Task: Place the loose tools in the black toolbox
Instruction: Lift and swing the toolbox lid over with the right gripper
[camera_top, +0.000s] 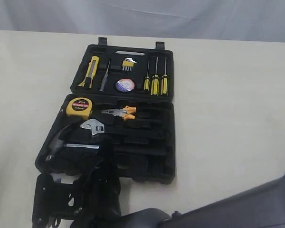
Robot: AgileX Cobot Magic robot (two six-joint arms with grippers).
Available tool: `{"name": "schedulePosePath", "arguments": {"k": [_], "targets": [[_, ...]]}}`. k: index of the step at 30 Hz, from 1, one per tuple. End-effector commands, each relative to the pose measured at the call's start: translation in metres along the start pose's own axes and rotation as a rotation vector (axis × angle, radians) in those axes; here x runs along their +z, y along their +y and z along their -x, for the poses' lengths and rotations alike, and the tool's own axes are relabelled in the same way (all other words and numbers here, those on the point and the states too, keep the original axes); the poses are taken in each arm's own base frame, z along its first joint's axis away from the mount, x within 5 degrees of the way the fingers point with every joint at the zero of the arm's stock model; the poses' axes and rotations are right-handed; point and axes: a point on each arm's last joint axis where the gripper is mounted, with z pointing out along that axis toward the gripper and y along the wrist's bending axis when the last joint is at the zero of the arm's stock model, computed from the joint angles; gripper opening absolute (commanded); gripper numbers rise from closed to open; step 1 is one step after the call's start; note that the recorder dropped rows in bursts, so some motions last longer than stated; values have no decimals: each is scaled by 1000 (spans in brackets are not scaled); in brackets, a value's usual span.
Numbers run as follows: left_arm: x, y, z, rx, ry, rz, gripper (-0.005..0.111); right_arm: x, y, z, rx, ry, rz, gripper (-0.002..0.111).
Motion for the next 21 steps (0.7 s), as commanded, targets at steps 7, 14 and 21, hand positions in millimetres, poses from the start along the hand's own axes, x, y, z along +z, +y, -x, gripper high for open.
{"name": "schedulePosePath", "arguments": {"k": [7, 14, 21], "targets": [[0, 0, 1, 3, 1, -4, 0, -83, -60, 15, -19, -6, 14, 0], [0, 0, 1, 3, 1, -4, 0, -130, -107, 25, -51, 9, -29, 0], [0, 0, 1, 3, 1, -4, 0, -137, -152, 36, -107, 5, -77, 0]]}}
